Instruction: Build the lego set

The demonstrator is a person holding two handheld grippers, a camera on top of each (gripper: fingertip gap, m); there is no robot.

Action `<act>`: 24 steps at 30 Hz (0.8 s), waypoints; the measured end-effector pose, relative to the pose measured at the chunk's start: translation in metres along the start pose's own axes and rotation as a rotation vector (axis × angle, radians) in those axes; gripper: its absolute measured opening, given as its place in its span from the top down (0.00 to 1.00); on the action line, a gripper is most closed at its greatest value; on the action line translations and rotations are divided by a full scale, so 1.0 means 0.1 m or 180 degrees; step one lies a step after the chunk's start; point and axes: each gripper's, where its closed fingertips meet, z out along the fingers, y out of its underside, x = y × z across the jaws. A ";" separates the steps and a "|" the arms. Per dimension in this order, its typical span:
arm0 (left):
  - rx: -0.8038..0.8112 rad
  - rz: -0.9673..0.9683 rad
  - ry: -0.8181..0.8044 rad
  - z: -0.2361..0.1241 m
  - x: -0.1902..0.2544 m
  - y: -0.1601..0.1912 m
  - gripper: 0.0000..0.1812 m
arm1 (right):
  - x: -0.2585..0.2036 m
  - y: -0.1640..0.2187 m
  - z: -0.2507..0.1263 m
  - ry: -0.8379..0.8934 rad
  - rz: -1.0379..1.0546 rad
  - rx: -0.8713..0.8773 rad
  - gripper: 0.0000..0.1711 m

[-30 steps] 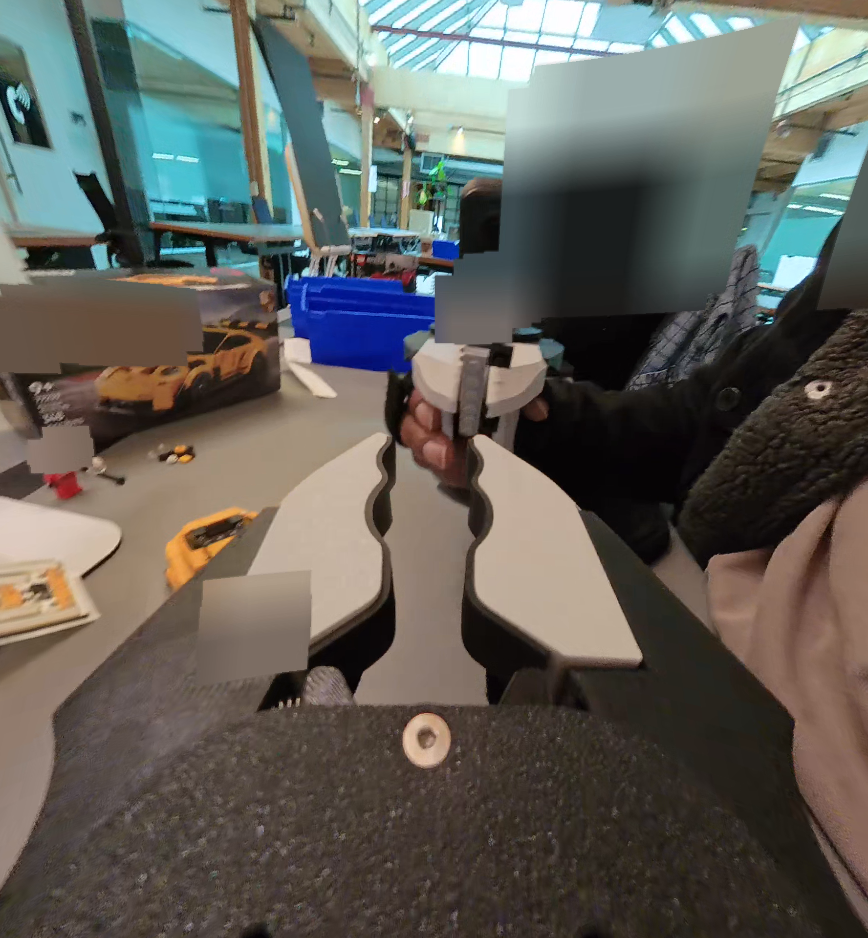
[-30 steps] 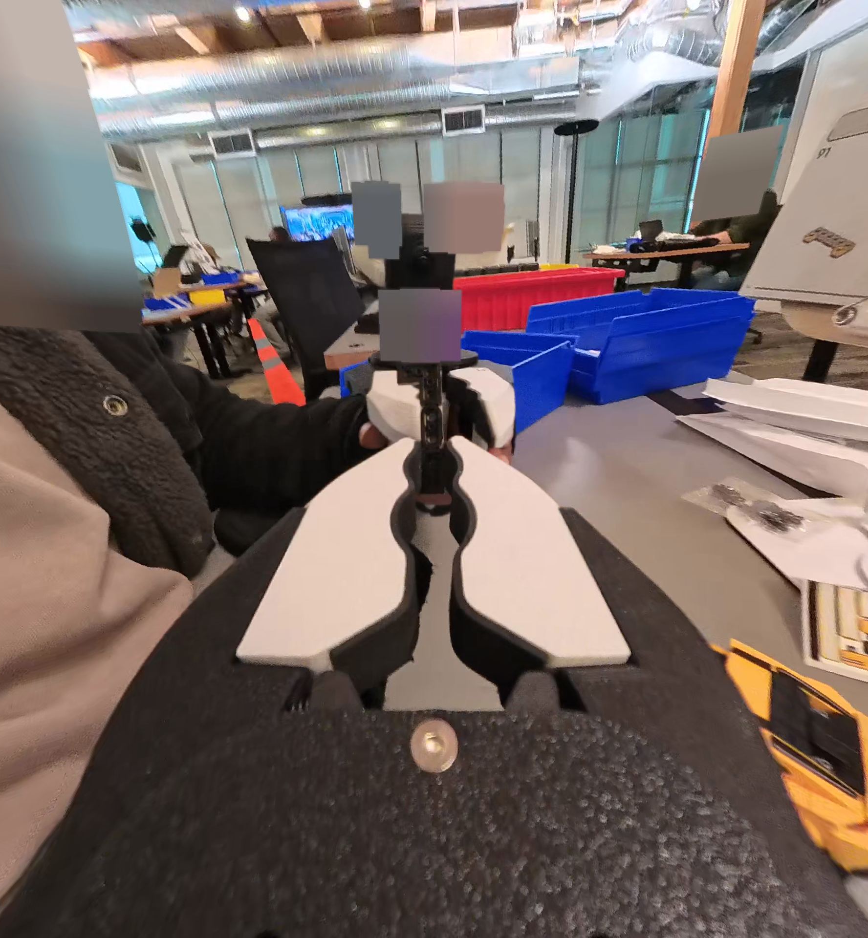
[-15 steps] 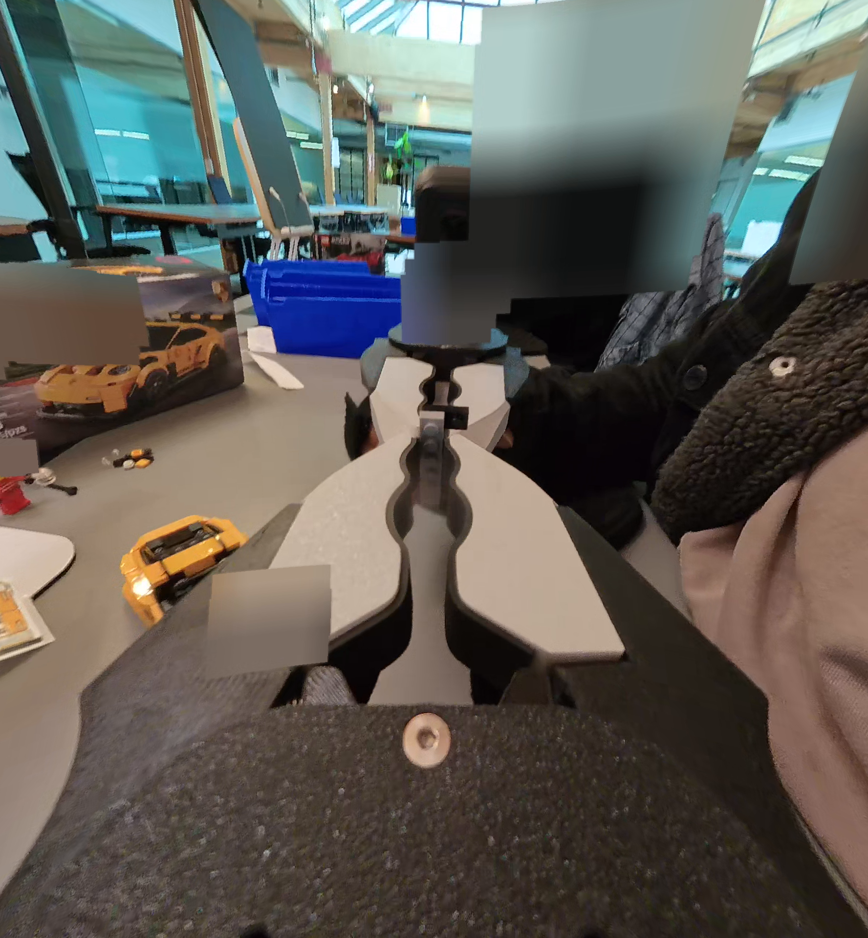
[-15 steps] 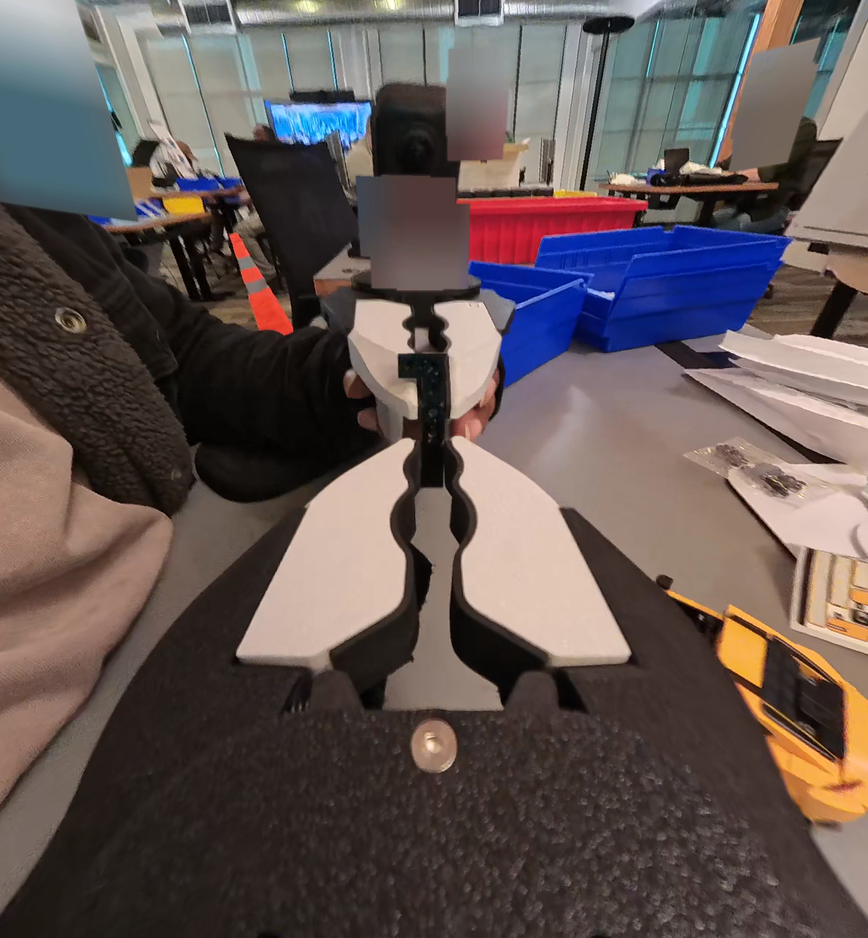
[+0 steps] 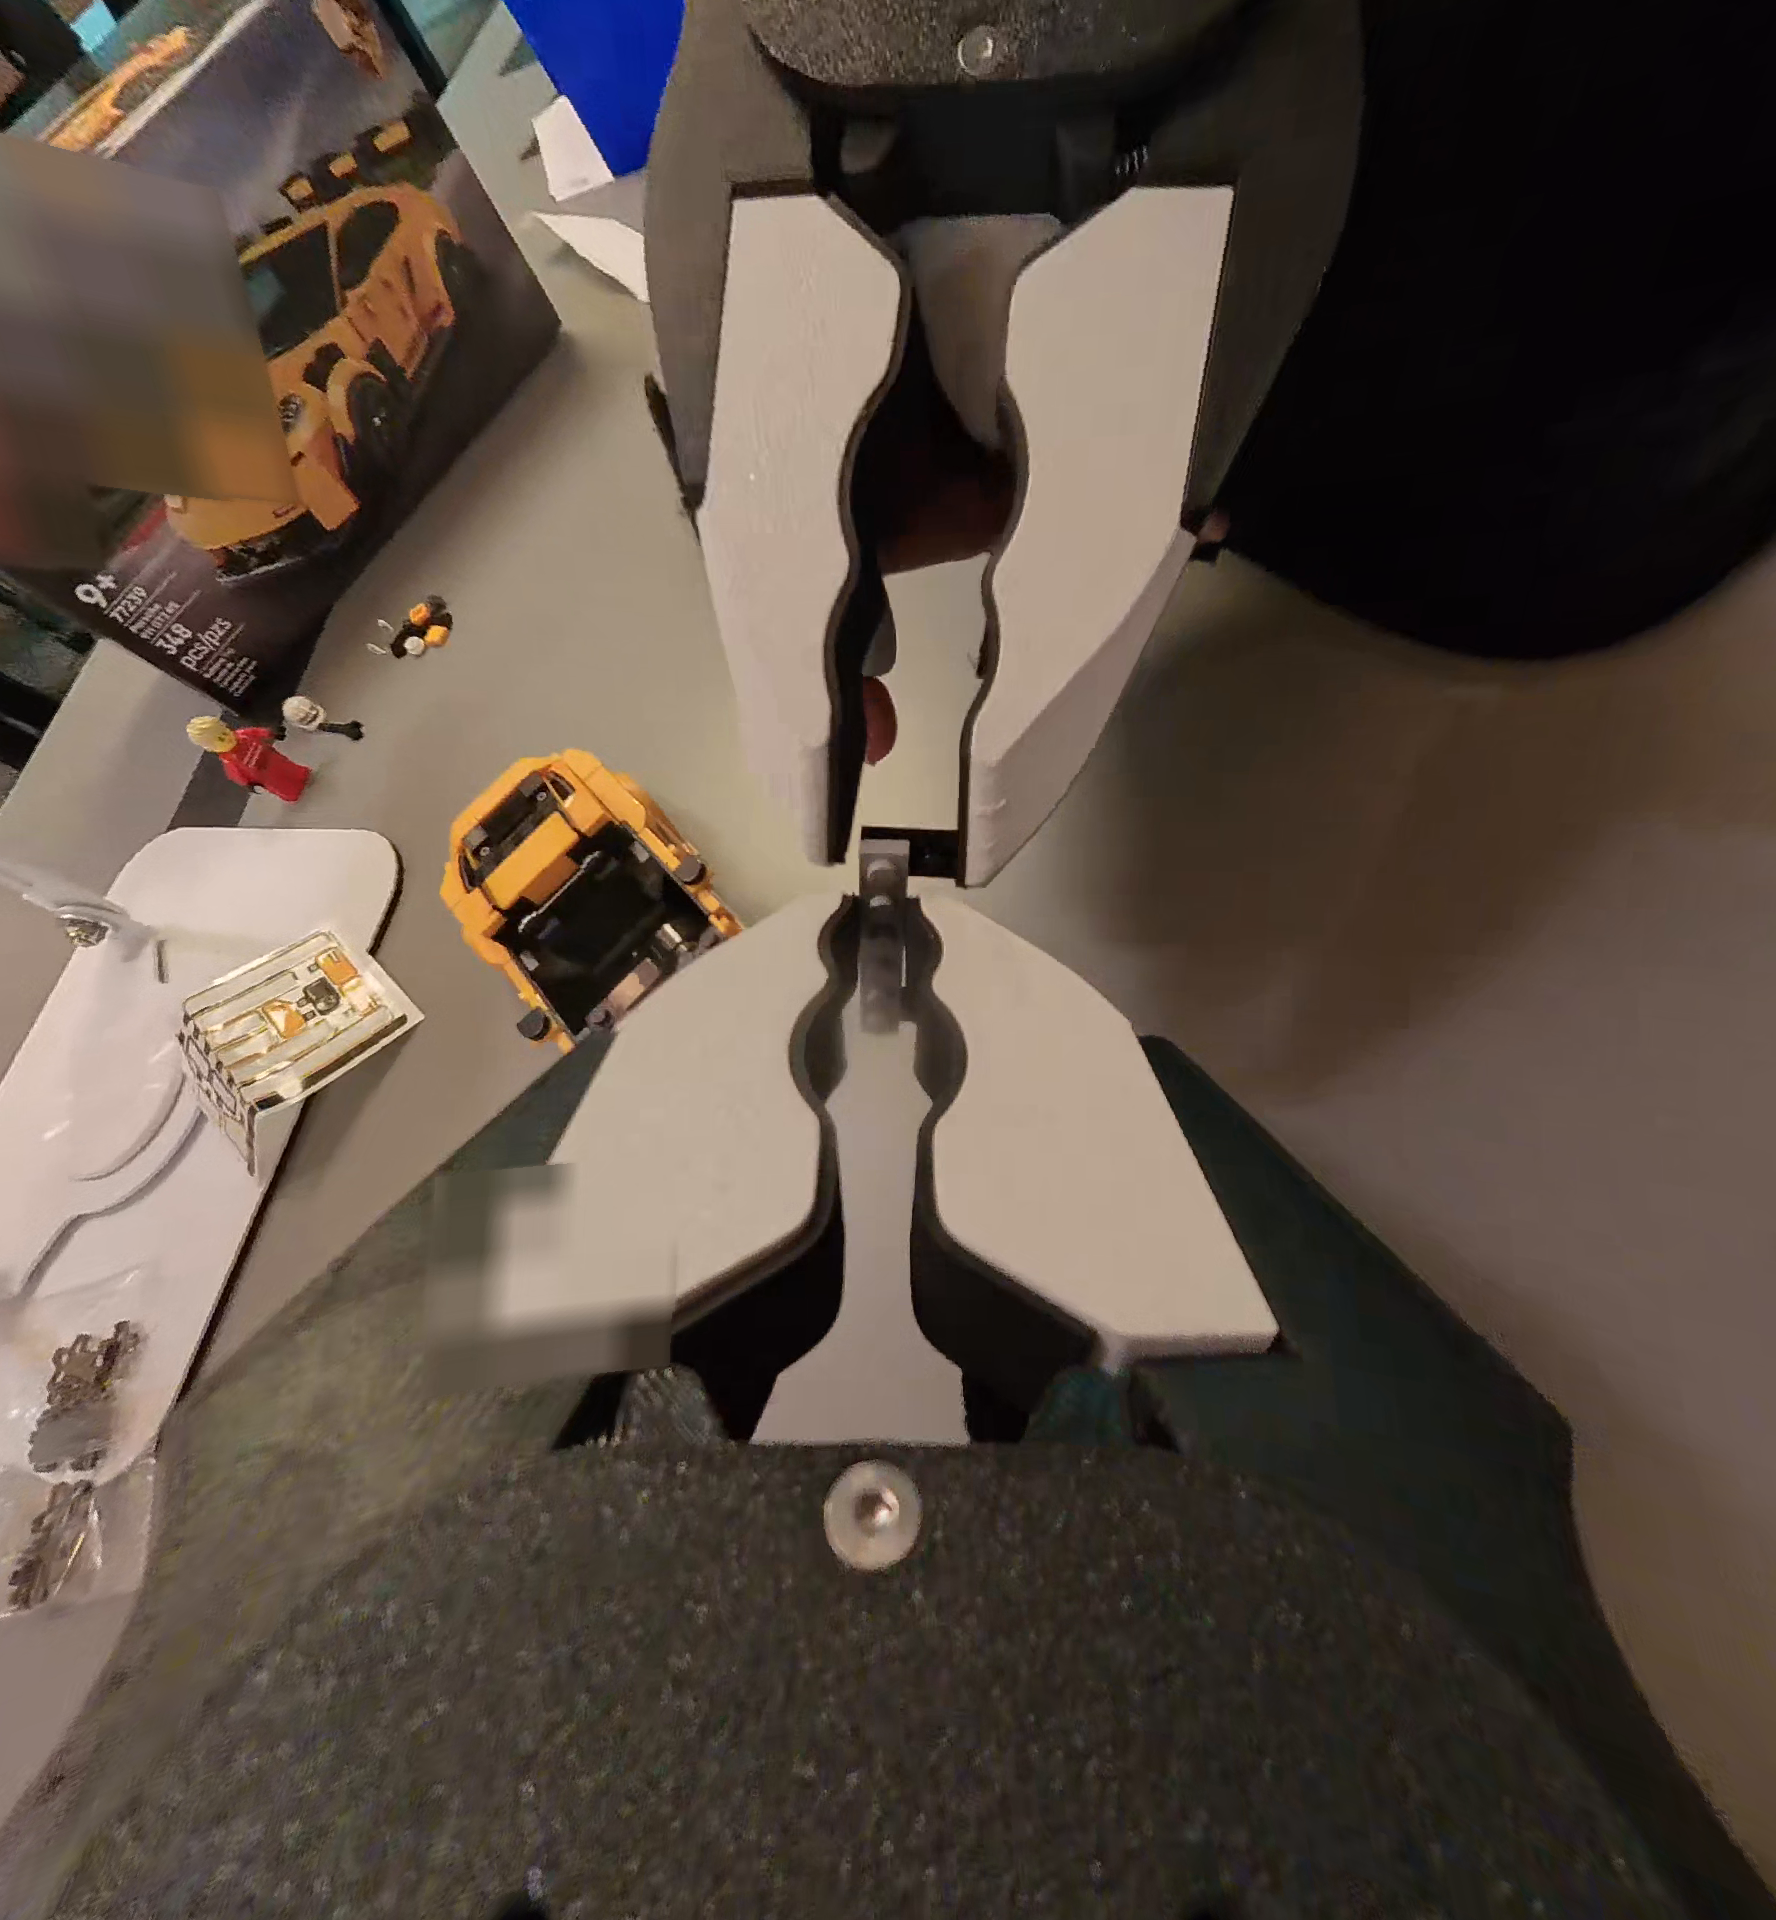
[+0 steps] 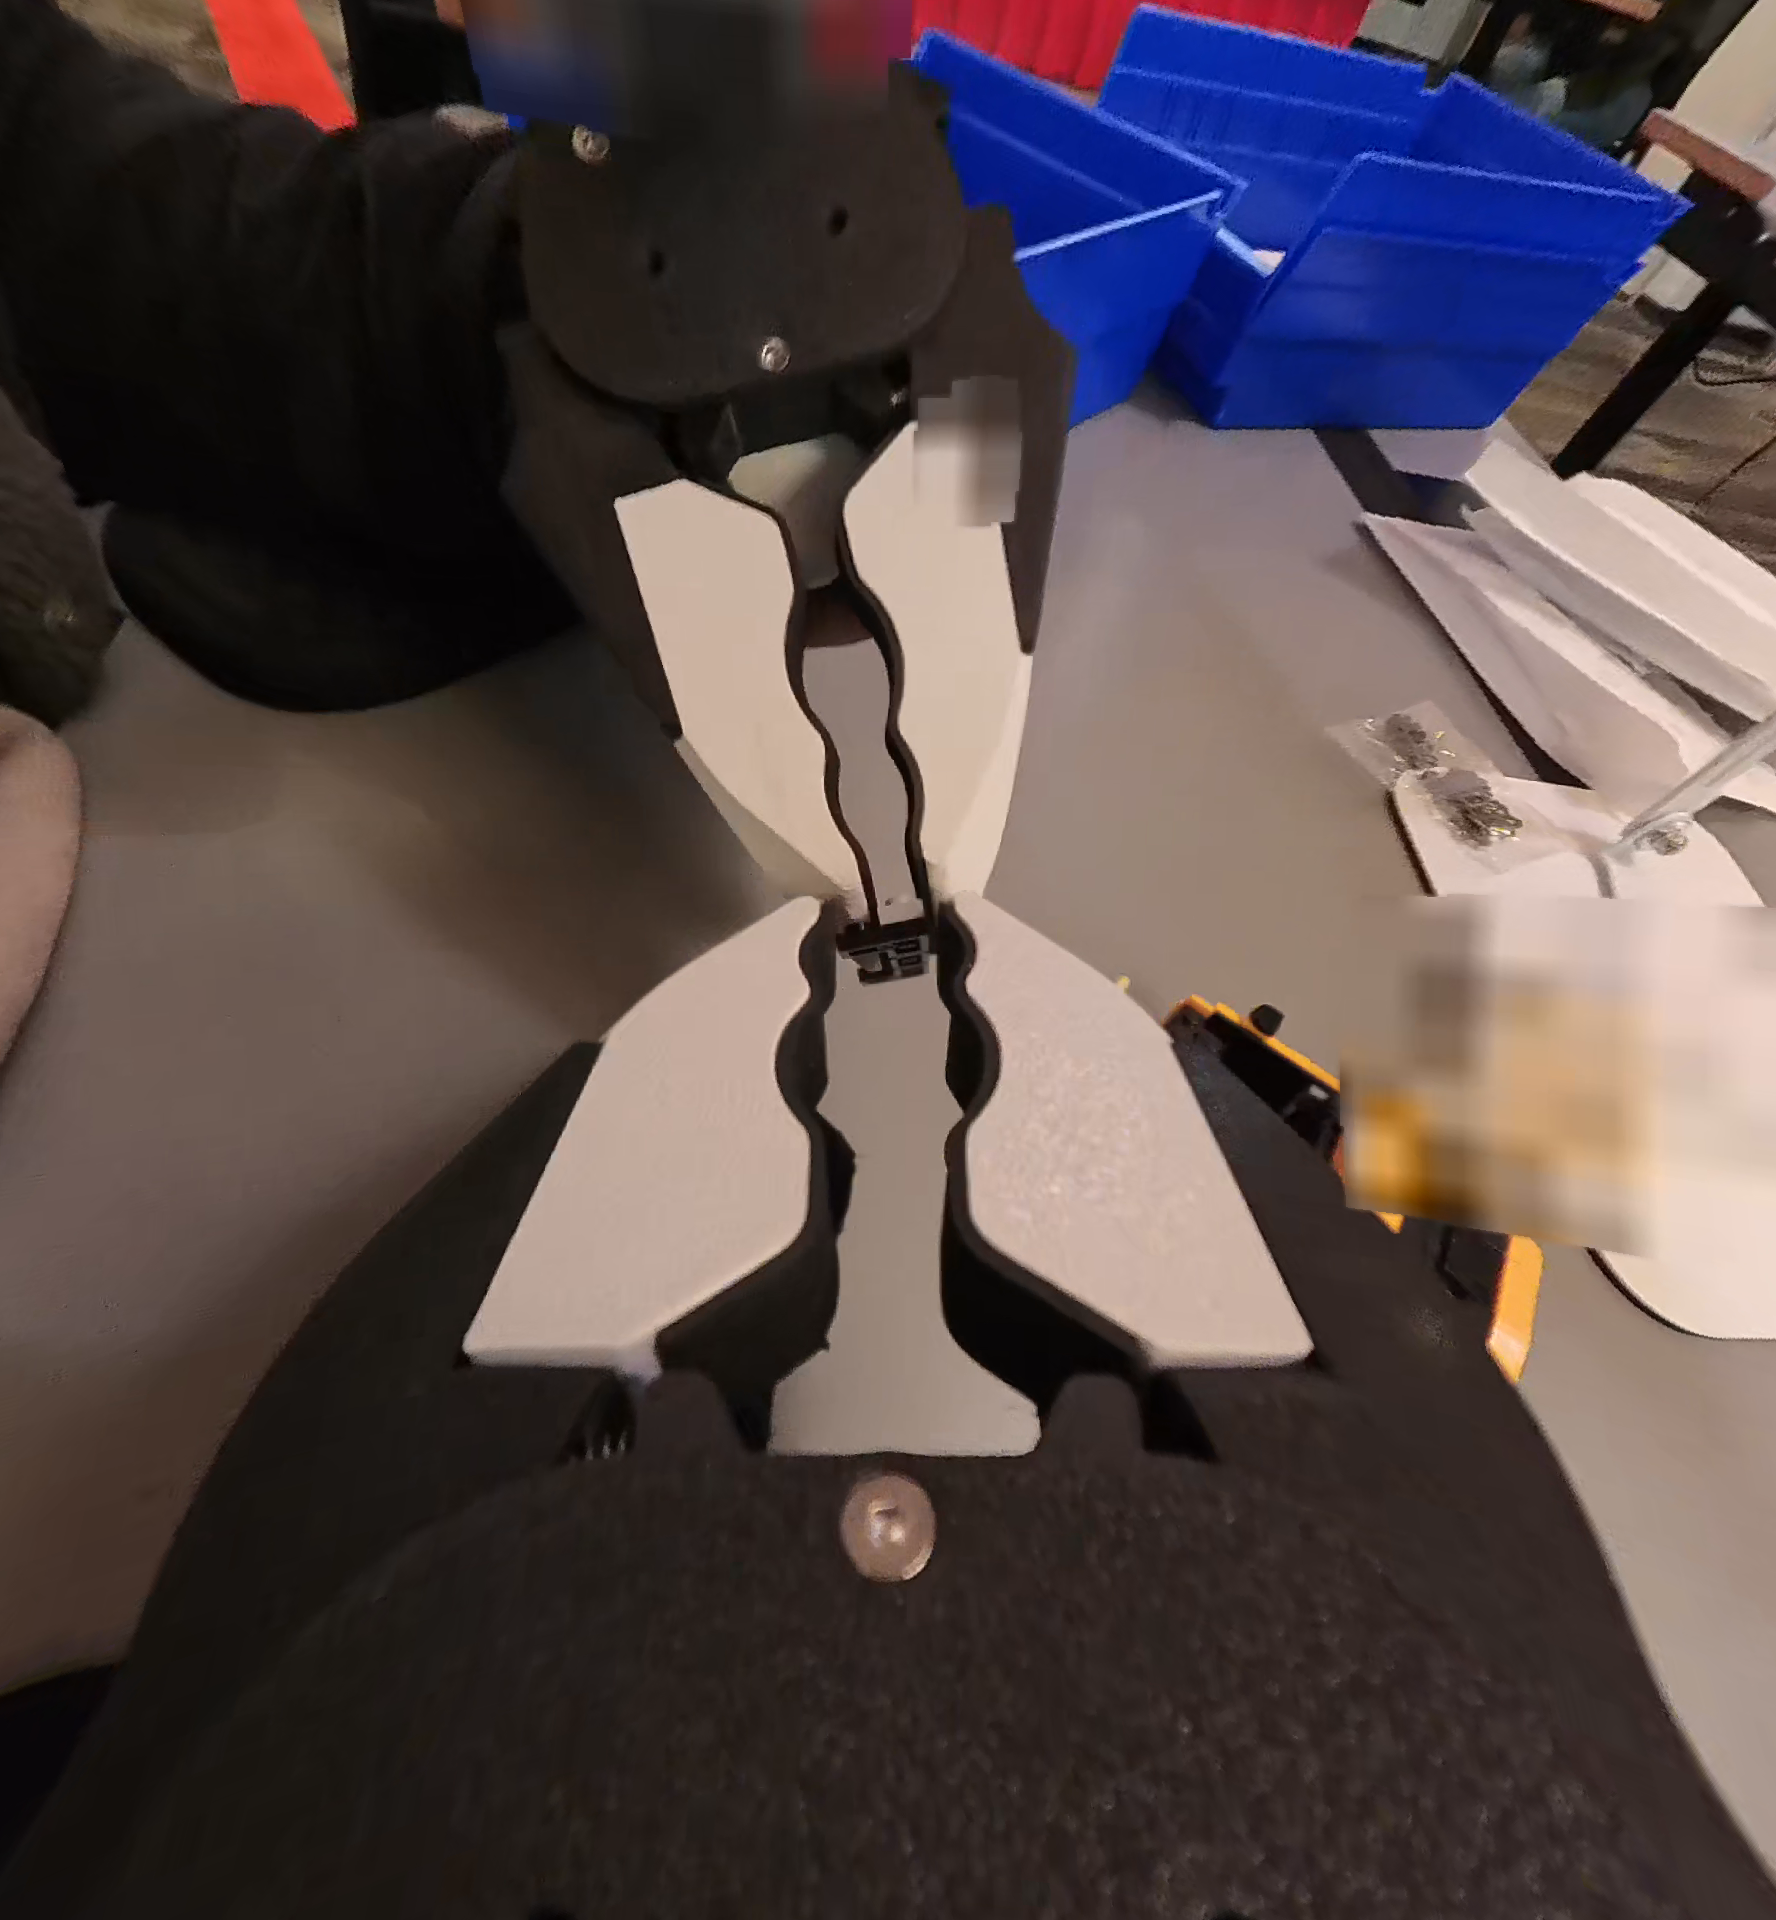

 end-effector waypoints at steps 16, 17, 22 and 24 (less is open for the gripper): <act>0.1038 -0.0570 0.0413 -0.25 -0.06 -0.25 0.84 | 0.06 -0.45 -0.31 -0.0109 0.0212 0.1178 0.91; 0.1064 -0.0567 0.0393 -0.26 -0.07 -0.26 0.90 | 0.07 -0.44 -0.31 -0.0115 0.0213 0.1164 0.91; 0.1018 -0.0569 0.0400 -0.30 -0.10 -0.22 0.90 | 0.08 -0.22 -0.26 -0.0141 0.0144 0.0751 0.91; 0.0872 -0.0522 0.0451 -0.25 -0.05 -0.16 0.91 | 0.05 -0.08 -0.21 -0.0173 0.0075 0.0457 0.91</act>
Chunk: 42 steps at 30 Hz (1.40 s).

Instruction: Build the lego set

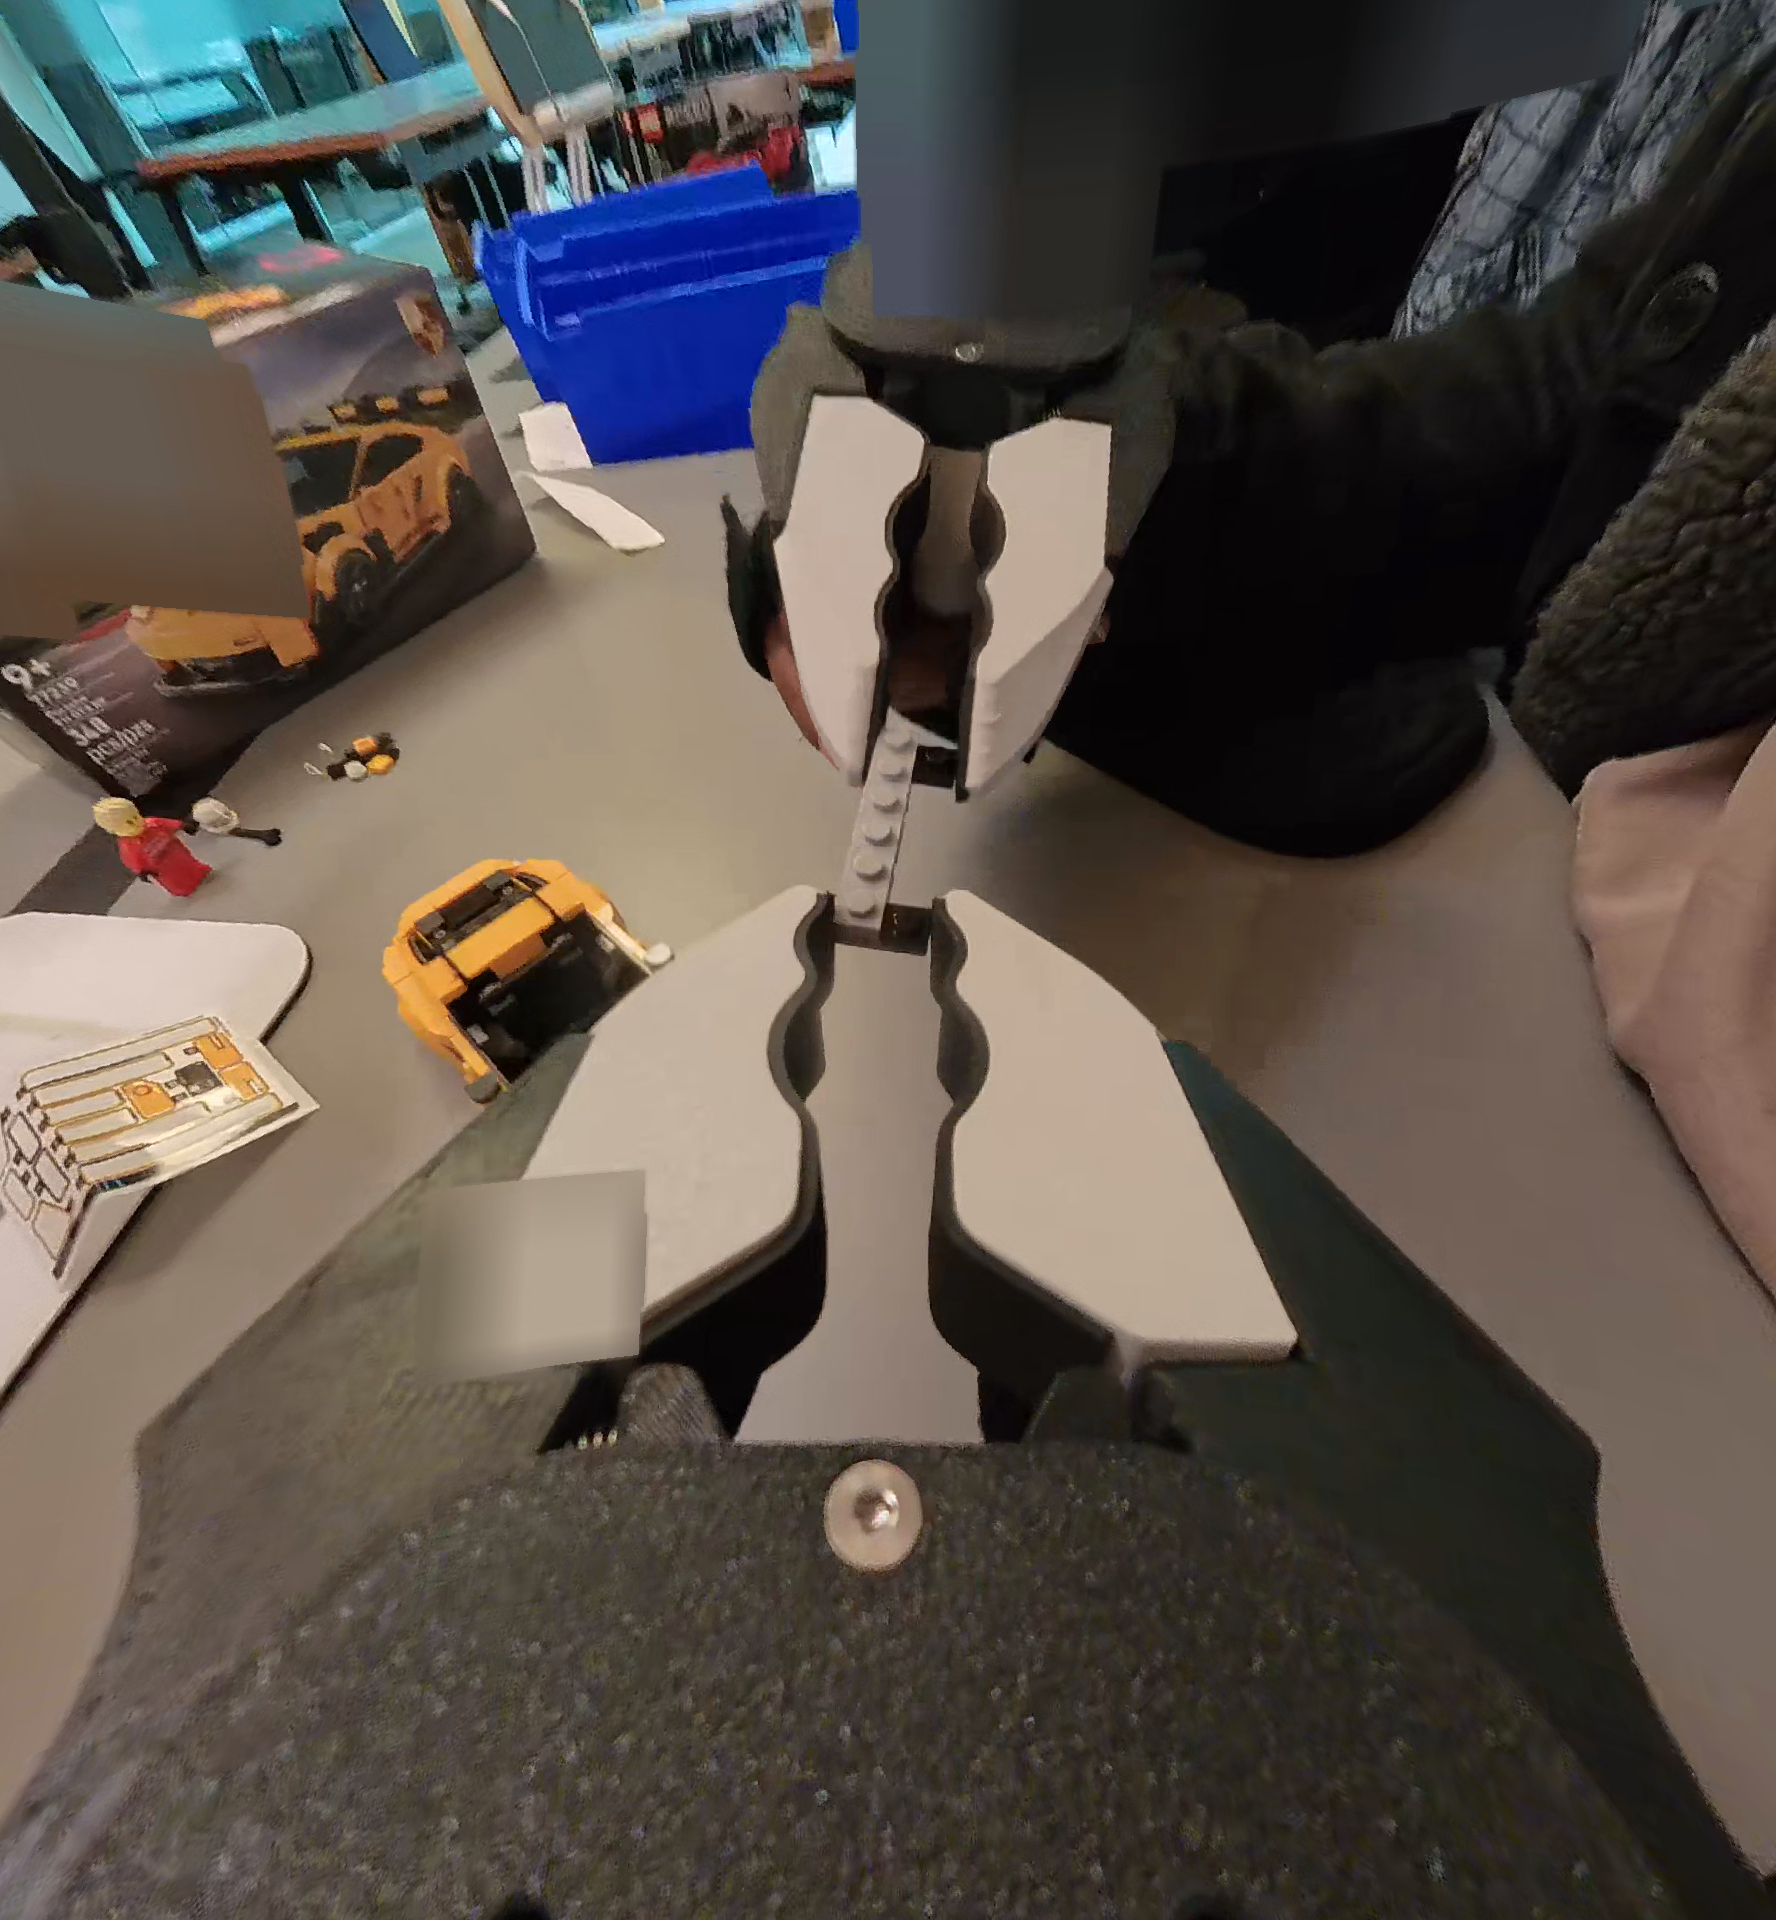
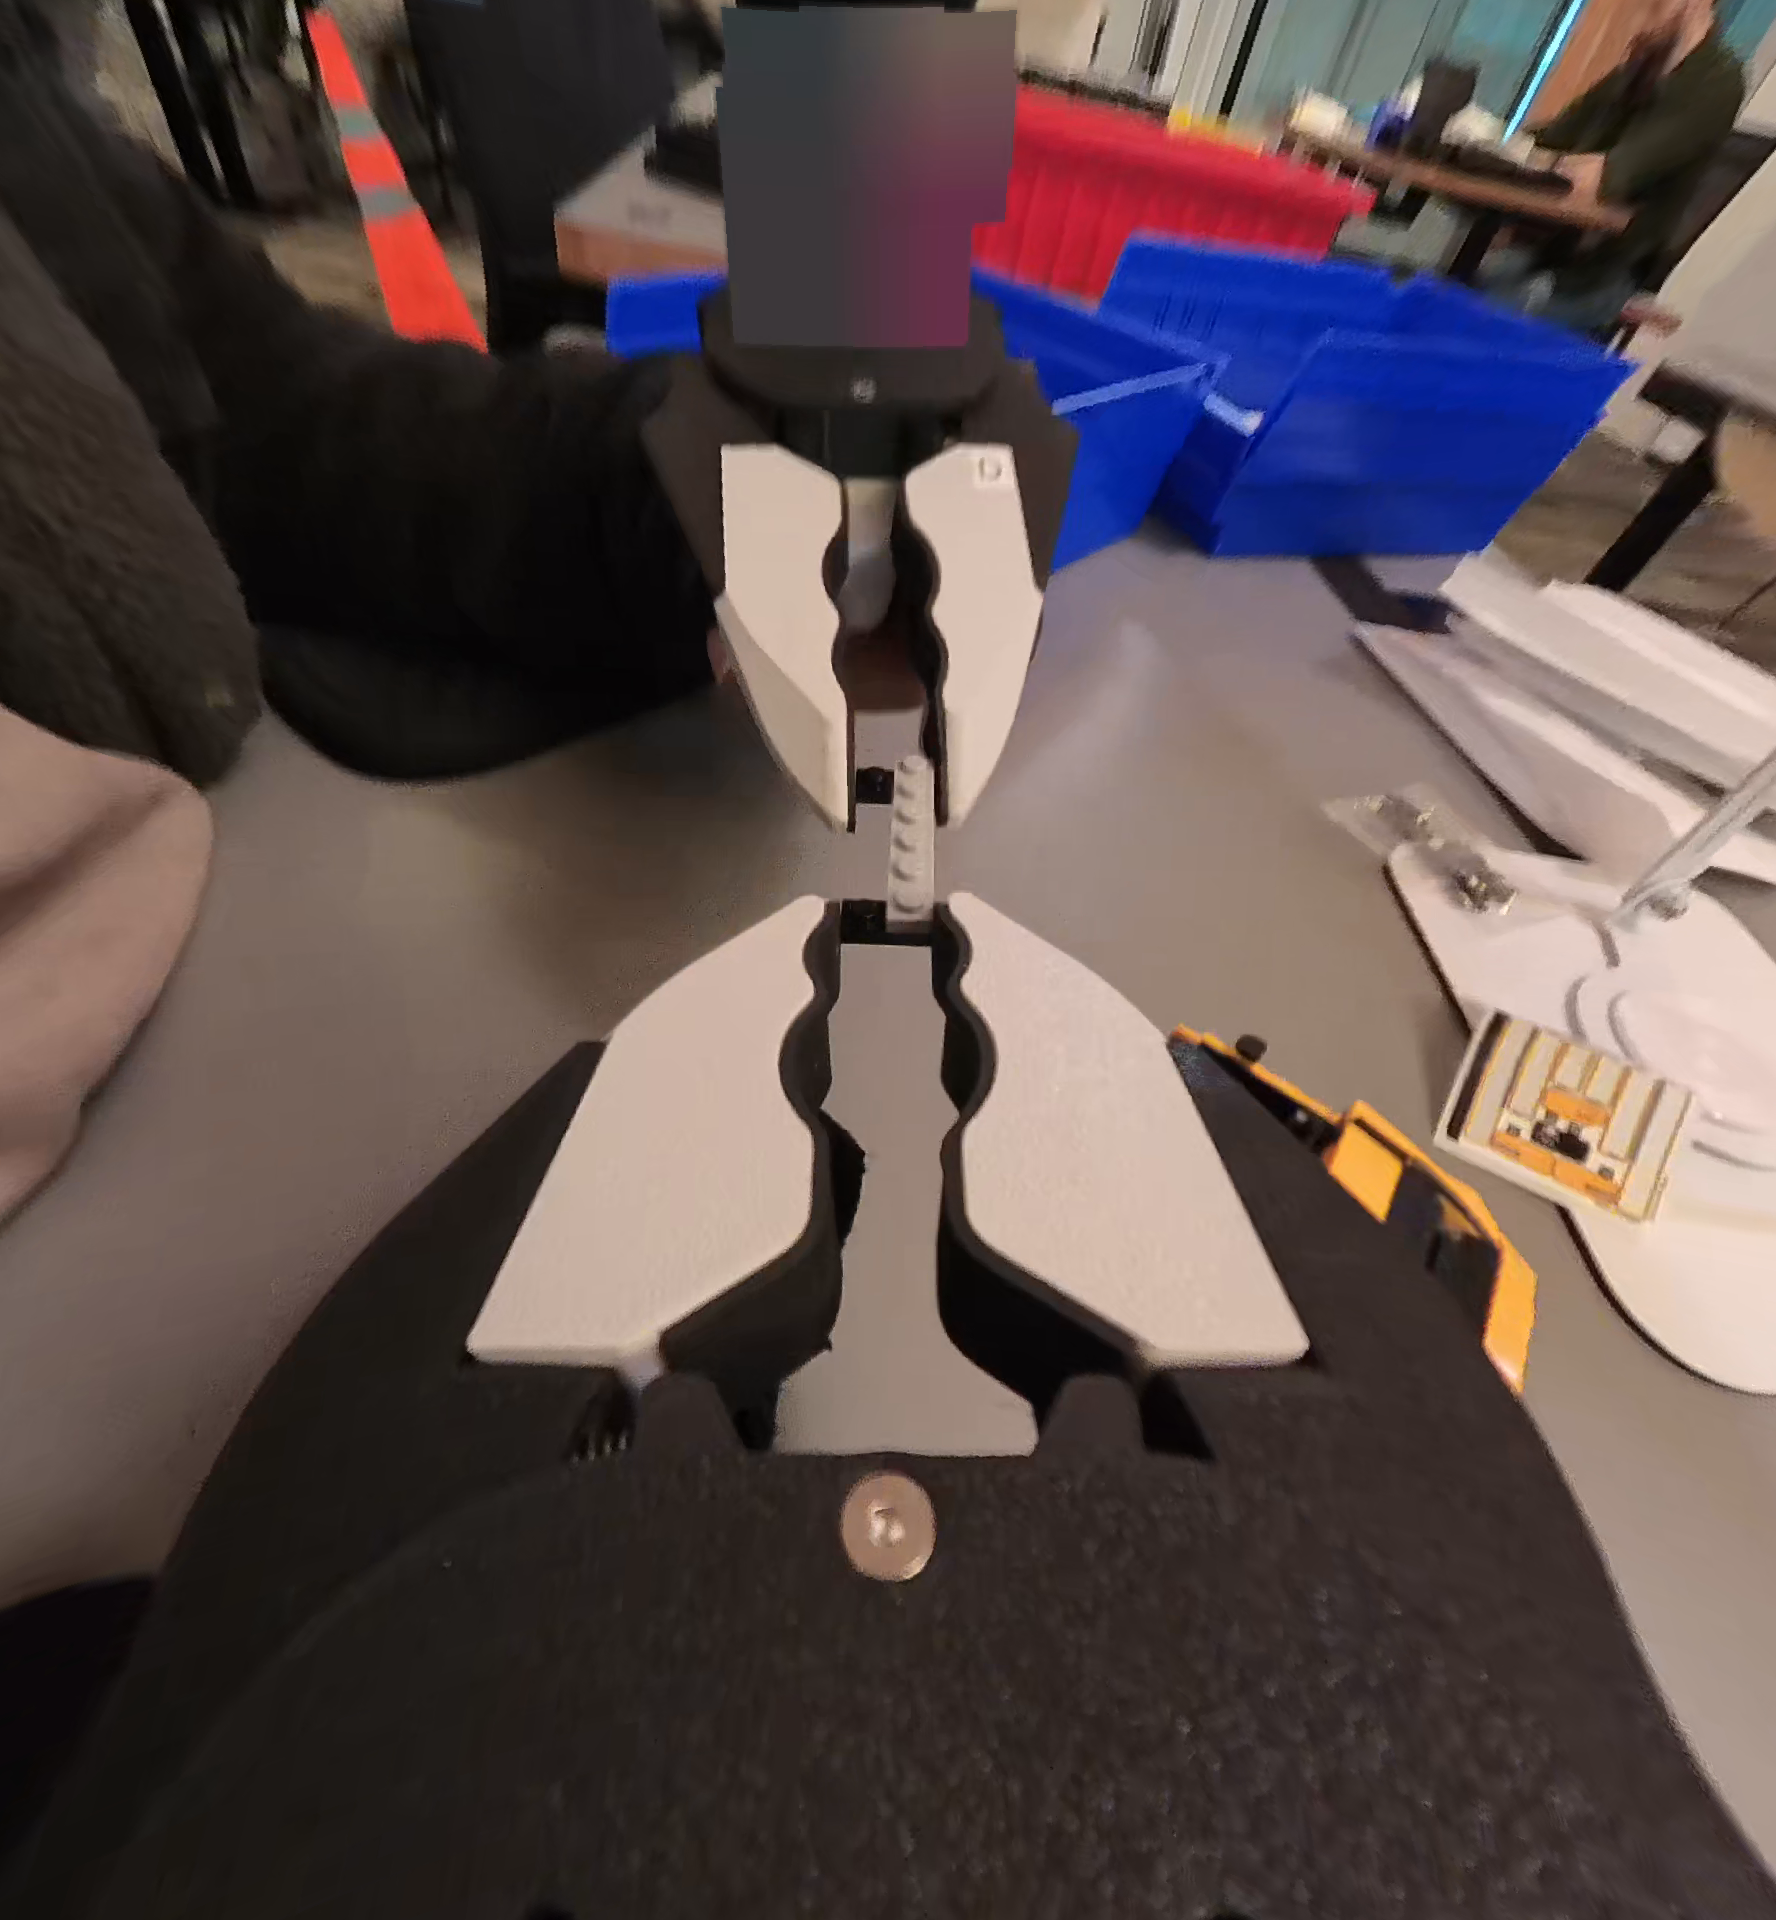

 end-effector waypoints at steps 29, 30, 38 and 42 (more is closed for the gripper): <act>-0.0379 -0.0279 -0.0781 -0.04 -0.49 0.34 0.98 | -0.10 0.93 0.36 0.0301 0.0082 -0.1999 0.90; -0.0367 -0.0289 -0.0809 -0.05 -0.51 0.34 0.99 | -0.11 0.94 0.36 0.0289 0.0116 -0.2041 0.90; -0.0336 -0.0312 -0.0891 -0.08 -0.55 0.34 1.00 | -0.24 0.89 0.33 -0.0004 0.0458 -0.1973 0.82; -0.0300 -0.0301 -0.0933 -0.09 -0.57 0.31 1.00 | -0.15 0.85 0.24 -0.0010 0.0375 -0.1796 0.86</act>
